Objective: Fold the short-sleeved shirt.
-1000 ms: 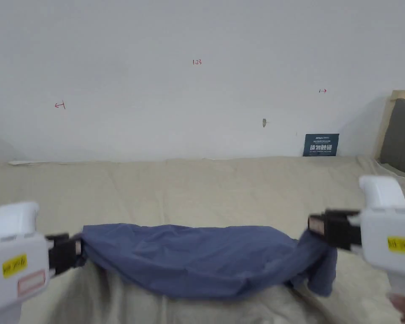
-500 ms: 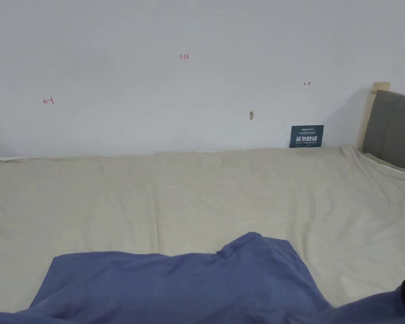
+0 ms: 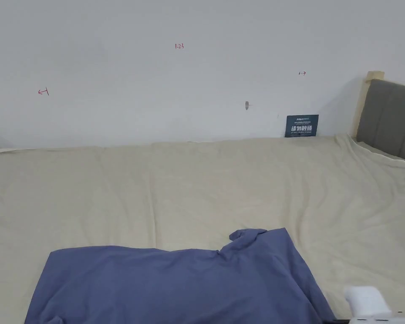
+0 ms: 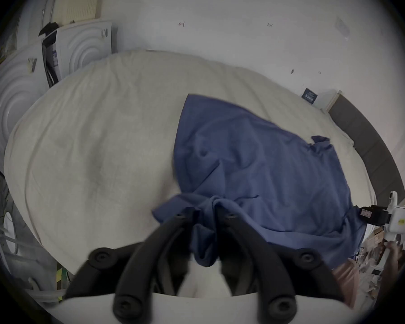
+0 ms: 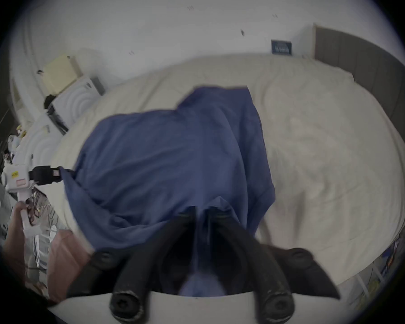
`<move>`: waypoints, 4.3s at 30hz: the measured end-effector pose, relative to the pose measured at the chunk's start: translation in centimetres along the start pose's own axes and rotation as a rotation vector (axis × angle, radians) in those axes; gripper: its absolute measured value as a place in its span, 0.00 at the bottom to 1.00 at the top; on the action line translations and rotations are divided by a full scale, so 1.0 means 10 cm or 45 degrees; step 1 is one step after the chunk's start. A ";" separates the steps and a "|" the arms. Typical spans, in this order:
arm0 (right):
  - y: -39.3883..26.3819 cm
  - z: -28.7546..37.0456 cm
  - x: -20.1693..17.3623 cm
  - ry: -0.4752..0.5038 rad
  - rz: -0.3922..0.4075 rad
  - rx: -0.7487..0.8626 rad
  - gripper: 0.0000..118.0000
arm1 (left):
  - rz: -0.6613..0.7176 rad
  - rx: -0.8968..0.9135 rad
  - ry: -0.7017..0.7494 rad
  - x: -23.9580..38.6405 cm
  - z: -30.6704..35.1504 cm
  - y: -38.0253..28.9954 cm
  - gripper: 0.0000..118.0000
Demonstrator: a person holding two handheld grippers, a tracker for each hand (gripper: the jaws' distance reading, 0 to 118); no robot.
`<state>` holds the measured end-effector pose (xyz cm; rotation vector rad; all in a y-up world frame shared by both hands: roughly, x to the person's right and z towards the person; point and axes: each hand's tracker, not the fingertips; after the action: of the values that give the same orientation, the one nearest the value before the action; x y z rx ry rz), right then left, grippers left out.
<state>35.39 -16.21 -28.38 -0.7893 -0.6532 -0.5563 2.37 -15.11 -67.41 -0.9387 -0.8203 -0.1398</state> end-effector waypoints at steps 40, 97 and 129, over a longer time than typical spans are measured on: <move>2.11 -1.29 0.82 -0.094 -0.398 -0.293 0.78 | -0.023 0.286 -0.035 0.11 0.63 0.02 0.00; 1.86 -1.25 0.32 -0.169 0.037 -0.179 0.01 | -0.555 -0.212 0.139 0.27 -1.98 2.07 0.05; 2.40 2.85 -0.07 -0.083 0.108 0.656 0.01 | -0.376 0.613 -0.139 0.77 2.19 2.61 0.03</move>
<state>41.89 20.30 -24.72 -0.3486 -0.7773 -0.2651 6.95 19.15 -72.50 -0.3721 -1.0343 -0.1391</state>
